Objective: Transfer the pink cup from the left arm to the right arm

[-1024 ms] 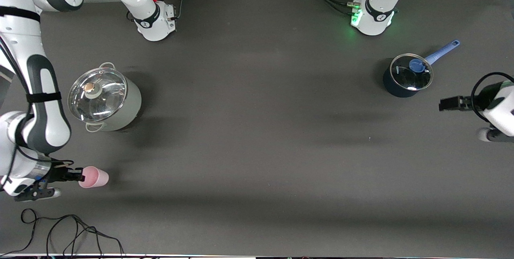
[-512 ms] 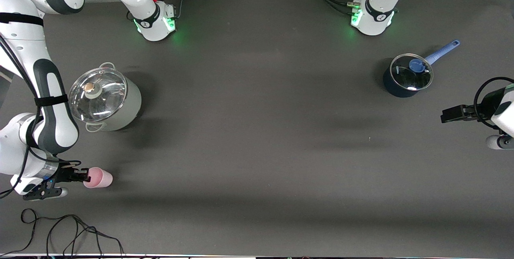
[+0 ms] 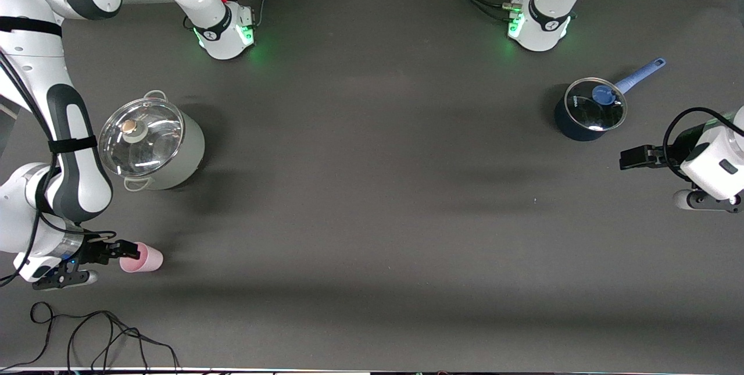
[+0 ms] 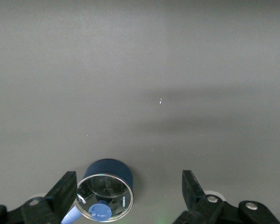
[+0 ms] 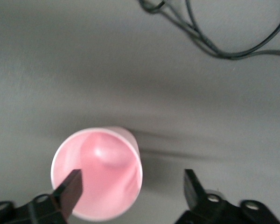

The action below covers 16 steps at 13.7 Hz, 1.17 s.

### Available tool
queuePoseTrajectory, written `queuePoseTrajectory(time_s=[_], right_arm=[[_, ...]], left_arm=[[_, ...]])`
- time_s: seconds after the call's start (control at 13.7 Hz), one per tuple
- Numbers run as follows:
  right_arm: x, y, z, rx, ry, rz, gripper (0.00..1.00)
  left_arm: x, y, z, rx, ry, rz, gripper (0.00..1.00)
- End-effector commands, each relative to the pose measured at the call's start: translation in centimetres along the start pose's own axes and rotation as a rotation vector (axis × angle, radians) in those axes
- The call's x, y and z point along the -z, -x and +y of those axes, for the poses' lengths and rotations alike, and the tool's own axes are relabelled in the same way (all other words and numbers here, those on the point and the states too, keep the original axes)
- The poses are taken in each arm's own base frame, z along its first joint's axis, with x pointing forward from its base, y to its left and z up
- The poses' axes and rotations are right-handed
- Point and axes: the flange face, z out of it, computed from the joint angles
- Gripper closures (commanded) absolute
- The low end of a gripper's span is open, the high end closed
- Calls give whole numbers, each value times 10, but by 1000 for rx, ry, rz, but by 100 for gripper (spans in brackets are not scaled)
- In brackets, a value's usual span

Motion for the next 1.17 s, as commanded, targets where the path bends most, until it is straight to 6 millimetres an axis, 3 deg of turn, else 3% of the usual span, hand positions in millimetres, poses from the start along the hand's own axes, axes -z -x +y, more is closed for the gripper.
queuePoseTrajectory(time_s=[0.0,0.15,0.37,0.44,0.66,0.88,1.1], right_arm=[[59,9,-1,68,47,-59,1],[102,14,-9,83,62,-92,1],[182,29,-26,70,67,-115,1],[212,36,-32,52,64,-112,0],[282,51,-83,-11,76,-117,0],[316,64,-126,-43,73,-110,0],[325,82,-138,-52,81,-100,0]], left_arm=[[2,15,24,-12,-67,-8,0],[-8,10,29,3,-106,-36,0],[3,14,25,-4,-86,-27,0],[7,16,15,-6,-70,-22,0],[0,32,-14,-38,-9,46,0],[-20,55,-14,-72,-23,130,0],[16,47,-17,-184,-62,208,0]])
